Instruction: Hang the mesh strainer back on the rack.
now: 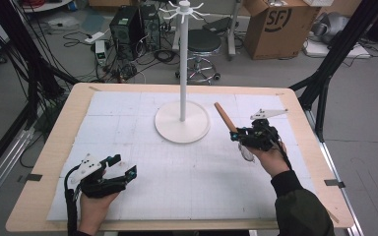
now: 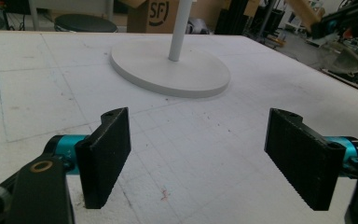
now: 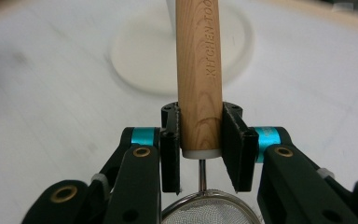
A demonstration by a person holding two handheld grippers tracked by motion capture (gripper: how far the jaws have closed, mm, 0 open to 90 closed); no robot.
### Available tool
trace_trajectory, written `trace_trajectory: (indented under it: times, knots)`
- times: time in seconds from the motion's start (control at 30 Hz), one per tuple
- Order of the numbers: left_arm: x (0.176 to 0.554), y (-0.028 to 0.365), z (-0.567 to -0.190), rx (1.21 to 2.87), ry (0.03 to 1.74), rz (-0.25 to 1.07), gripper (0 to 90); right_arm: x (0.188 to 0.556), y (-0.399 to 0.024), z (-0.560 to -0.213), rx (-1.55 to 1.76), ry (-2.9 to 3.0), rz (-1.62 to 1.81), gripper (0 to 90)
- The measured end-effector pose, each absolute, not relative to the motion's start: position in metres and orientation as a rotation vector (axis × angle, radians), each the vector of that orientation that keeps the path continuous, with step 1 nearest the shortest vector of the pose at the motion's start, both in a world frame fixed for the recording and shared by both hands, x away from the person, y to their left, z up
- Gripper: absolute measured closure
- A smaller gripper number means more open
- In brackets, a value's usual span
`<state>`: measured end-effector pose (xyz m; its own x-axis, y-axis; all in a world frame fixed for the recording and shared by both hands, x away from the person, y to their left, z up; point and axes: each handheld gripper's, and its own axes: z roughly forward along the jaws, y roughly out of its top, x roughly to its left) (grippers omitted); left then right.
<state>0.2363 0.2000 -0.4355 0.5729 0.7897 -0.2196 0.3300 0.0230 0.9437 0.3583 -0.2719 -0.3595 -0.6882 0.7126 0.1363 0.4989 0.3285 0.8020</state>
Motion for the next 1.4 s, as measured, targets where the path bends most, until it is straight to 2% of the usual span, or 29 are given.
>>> trace_trajectory:
  times: [0.3, 0.5, 0.67, 1.13, 1.4]
  knots:
    - [0.237, 0.199, -0.437, 1.57, 0.975, 0.454, 23.1, 0.355, -0.271, -0.33, 0.934, 2.126, 1.838, 70.8]
    - [0.24, 0.201, -0.439, 1.56, 0.983, 0.432, 23.2, 0.366, -0.263, -0.319, 0.919, 2.031, 1.994, 70.7]
    - [0.241, 0.204, -0.44, 1.548, 0.987, 0.425, 23.2, 0.377, -0.251, -0.312, 0.907, 1.976, 2.042, 70.7]
    - [0.244, 0.197, -0.443, 1.562, 0.983, 0.387, 23.3, 0.4, -0.222, -0.265, 0.819, 1.905, 2.089, 70.7]
    - [0.244, 0.2, -0.443, 1.552, 0.983, 0.385, 23.3, 0.408, -0.217, -0.25, 0.824, 1.87, 2.098, 70.7]
